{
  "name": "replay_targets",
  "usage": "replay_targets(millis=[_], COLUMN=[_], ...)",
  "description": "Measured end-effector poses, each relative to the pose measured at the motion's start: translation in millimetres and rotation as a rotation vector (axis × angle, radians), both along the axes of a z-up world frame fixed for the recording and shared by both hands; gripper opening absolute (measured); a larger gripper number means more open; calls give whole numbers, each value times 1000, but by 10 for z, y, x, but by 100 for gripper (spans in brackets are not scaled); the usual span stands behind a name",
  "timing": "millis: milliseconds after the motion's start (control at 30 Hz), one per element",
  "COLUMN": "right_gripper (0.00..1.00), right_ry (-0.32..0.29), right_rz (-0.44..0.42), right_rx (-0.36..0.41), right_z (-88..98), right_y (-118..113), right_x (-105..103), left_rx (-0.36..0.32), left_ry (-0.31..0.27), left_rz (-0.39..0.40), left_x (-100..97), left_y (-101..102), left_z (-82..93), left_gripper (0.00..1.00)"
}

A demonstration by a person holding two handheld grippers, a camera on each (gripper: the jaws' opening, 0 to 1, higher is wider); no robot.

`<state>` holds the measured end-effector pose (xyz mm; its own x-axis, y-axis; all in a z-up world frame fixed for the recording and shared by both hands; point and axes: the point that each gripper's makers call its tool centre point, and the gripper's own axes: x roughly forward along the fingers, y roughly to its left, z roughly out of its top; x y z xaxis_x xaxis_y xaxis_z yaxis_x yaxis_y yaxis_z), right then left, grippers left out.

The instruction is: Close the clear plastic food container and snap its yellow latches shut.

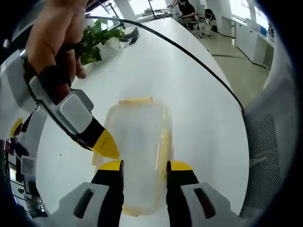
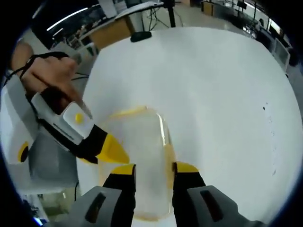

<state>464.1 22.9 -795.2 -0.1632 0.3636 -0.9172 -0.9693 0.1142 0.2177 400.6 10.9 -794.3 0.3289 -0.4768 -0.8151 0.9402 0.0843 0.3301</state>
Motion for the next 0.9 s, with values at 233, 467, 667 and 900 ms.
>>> replay_targets(millis=[233,467,667,900], right_gripper=[28,28,26,27], right_ry=[-7,-61,-2,-2], right_rz=[-2,-5,-18,-43], right_rx=[20,12,23,58], right_z=[-2,13,-4,5], right_y=[-1,26,50,53], right_x=[-12,-15,-44,-45], left_rx=[1,-8,-2,-8], left_ry=[-9,-16,-6,-12], left_rz=[-1,9,16,12], left_x=[-1,-1,-5,-24], left_y=[-1,-3,-3,-4], left_z=[-8,-6,-21,-17], left_gripper=[33,32,31,32])
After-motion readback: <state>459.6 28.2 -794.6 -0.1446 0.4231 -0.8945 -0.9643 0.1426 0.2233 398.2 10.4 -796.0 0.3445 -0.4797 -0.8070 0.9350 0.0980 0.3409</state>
